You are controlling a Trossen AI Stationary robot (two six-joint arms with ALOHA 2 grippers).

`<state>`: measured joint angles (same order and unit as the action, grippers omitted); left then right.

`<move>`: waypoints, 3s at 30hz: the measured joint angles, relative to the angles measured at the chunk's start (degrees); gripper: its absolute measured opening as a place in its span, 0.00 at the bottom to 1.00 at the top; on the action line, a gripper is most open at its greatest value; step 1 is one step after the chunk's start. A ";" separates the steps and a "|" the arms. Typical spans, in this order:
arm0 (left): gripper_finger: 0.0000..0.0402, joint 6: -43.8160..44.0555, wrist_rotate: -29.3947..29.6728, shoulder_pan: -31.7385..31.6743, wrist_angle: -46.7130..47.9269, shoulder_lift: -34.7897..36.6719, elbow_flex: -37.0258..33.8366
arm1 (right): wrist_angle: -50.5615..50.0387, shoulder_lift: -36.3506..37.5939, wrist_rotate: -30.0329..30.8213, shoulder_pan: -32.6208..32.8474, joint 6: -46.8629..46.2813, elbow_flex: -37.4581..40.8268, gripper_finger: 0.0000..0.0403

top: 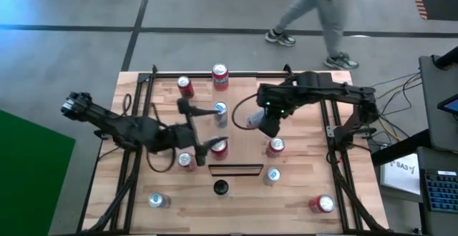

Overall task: Place canned beverage on shelf
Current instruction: Put the white and pink soda can on the top right shelf

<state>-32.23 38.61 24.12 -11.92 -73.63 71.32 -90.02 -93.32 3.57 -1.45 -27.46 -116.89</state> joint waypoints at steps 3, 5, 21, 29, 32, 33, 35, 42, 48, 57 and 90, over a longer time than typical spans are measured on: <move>0.79 -0.30 -0.04 0.07 -3.84 3.32 -3.72 | 0.00 -1.13 -0.79 -1.10 1.15 -0.10 0.59; 0.79 -0.43 -0.09 0.07 -6.30 5.05 -5.87 | 0.00 -1.66 -0.61 -1.61 1.36 -0.10 0.59; 0.79 -1.27 -0.26 0.07 -9.20 9.69 -10.31 | 0.00 -2.51 -0.62 -3.48 2.62 -0.10 0.59; 0.79 -1.77 -0.28 0.07 -10.06 9.66 -10.31 | 0.00 -2.51 -0.59 -3.59 3.07 -0.10 0.59; 0.79 -1.77 -0.28 0.07 -10.05 9.66 -10.31 | 0.35 -2.51 -0.59 -3.59 3.53 -0.10 0.59; 0.79 -1.77 -0.28 0.07 -10.03 9.64 -10.31 | 0.52 -2.51 -0.58 -3.59 3.56 -0.10 0.59; 0.79 -1.77 -0.28 0.07 -10.05 9.64 -10.31 | 0.66 -2.51 -0.59 -3.59 4.02 -0.10 0.59; 0.79 -1.77 -0.28 0.07 -10.03 9.64 -10.31 | 0.94 -2.72 -0.55 -3.59 4.95 -0.10 0.65; 0.79 -1.77 -0.28 0.07 -10.01 9.64 -10.31 | 1.42 -4.21 -0.44 -3.59 5.57 -0.12 0.63; 0.79 -1.75 -0.28 0.07 -9.97 9.64 -10.31 | 1.68 -4.79 -0.37 -3.64 6.33 -0.21 0.66; 0.79 -1.29 -1.28 0.08 -9.92 8.38 -10.39 | 1.88 -4.72 -0.89 -3.94 8.55 -0.18 0.62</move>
<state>-33.52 37.33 24.20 -21.84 -65.25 60.93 -88.14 -98.04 2.68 -5.40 -18.90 -117.06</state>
